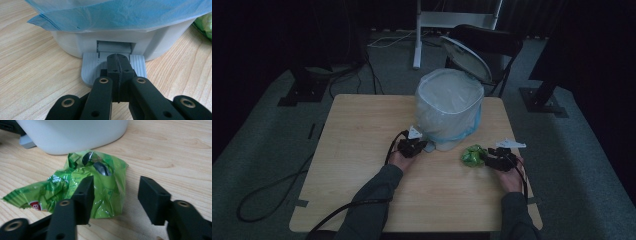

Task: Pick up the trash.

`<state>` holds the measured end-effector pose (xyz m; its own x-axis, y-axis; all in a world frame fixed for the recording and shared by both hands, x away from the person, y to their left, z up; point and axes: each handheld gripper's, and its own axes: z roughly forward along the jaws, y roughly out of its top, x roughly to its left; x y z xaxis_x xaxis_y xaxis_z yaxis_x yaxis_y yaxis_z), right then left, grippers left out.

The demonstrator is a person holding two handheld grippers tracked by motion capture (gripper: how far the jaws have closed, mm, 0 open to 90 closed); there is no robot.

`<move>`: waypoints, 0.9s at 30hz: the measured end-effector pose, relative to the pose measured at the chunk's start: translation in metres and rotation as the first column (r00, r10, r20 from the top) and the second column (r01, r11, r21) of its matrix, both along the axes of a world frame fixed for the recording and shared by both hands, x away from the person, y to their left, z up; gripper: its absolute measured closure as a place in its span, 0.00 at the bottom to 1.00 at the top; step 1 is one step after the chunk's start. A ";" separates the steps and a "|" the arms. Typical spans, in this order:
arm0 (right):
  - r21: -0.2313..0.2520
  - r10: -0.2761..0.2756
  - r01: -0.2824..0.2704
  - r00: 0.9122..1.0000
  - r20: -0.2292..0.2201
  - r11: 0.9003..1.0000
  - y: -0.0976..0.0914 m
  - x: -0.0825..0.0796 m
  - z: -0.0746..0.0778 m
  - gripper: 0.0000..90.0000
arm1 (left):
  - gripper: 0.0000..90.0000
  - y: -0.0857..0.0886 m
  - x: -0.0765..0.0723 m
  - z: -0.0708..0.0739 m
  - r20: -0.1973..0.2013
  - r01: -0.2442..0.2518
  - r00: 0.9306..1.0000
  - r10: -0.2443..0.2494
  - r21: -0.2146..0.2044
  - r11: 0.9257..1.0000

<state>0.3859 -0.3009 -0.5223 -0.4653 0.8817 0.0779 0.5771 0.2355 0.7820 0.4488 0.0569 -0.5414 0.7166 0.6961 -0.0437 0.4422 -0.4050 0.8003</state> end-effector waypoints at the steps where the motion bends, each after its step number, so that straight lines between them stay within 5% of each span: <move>1: 0.007 -0.002 0.002 1.000 0.002 1.000 -0.001 0.000 0.001 0.58 | 1.00 0.000 0.000 0.000 0.000 0.000 1.000 0.000 0.000 1.000; 13: -0.022 0.010 -0.010 1.000 0.008 1.000 0.003 -0.001 -0.001 0.81 | 1.00 0.000 0.000 0.000 0.001 -0.001 1.000 0.001 0.000 1.000; 27: -0.037 -0.002 0.004 0.999 0.053 0.999 0.004 -0.009 0.012 0.82 | 1.00 0.000 0.000 0.000 0.002 -0.001 1.000 0.001 0.000 1.000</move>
